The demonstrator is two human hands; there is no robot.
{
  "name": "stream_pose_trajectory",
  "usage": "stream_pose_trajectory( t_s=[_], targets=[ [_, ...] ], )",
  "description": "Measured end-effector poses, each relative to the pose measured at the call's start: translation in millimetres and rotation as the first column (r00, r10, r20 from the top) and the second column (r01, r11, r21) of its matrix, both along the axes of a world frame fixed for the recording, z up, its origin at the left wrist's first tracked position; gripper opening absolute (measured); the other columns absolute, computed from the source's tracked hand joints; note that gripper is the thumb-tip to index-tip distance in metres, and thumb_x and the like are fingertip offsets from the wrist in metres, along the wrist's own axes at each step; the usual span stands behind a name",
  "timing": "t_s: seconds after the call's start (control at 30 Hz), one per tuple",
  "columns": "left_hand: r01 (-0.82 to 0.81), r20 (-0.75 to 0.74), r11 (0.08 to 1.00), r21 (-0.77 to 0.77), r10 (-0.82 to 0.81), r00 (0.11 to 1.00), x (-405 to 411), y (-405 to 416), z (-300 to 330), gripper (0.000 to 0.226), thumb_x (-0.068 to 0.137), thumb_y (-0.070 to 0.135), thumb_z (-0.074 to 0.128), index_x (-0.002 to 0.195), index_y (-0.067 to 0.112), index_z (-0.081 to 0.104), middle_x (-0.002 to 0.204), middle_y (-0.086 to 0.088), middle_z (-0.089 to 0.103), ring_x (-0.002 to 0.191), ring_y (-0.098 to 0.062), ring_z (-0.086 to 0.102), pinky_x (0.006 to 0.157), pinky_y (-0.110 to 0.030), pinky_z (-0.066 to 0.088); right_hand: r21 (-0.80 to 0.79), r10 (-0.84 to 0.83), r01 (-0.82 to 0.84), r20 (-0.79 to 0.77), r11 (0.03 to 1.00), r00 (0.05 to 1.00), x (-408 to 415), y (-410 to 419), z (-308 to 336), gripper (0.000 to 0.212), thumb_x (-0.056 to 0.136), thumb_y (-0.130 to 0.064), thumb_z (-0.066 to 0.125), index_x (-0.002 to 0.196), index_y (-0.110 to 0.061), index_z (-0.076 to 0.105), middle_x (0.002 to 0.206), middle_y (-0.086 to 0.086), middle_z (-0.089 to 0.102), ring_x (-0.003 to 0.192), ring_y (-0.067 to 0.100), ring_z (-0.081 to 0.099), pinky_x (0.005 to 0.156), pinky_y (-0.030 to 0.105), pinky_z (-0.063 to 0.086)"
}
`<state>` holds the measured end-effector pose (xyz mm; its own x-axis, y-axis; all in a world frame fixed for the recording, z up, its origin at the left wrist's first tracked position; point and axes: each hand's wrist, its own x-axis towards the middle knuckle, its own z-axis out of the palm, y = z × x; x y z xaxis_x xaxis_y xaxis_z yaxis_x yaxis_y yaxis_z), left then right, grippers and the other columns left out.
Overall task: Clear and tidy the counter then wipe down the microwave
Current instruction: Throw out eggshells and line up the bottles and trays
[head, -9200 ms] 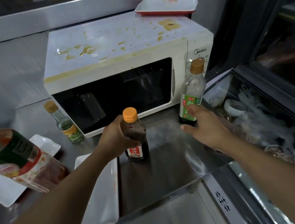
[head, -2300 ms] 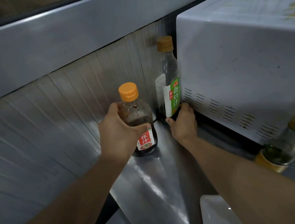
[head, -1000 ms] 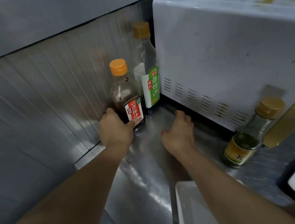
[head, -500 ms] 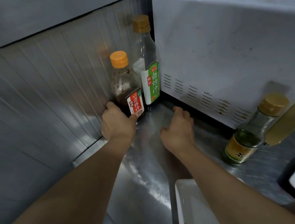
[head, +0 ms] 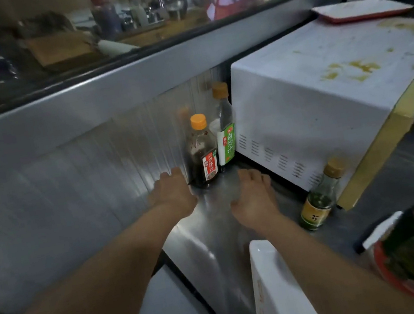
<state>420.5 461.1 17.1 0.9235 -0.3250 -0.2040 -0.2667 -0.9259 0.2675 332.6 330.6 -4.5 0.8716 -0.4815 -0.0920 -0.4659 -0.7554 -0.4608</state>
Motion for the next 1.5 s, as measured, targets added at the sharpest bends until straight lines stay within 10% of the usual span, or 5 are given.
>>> stream_pose_trajectory(
  t_s=[0.9,1.5],
  targets=[
    [0.269,0.104,0.955,-0.128,-0.257,0.961,-180,56,134,0.067,0.077,0.039,0.069,0.131,0.013,0.039,0.121,-0.009,0.052,0.109,-0.028,0.054,0.09,-0.043,0.049,-0.238,-0.01,0.087,0.31,0.967,0.951,-195,52,179,0.069,0.084,-0.027,0.063,0.142,-0.011,0.028,0.143,0.011,0.033,0.13,0.029,0.028,0.108,0.035,0.027],
    [0.345,0.093,0.926,-0.151,-0.335,0.938,-292,23,116,0.068,0.081,0.041,0.069,0.133,0.012,0.036,0.131,-0.009,0.048,0.121,-0.027,0.046,0.095,-0.039,0.045,0.011,-0.256,0.266,0.31,0.964,0.915,-327,-13,143,0.072,0.069,-0.033,0.077,0.126,-0.006,0.043,0.128,0.011,0.046,0.123,0.029,0.036,0.101,0.04,0.034]
  ],
)
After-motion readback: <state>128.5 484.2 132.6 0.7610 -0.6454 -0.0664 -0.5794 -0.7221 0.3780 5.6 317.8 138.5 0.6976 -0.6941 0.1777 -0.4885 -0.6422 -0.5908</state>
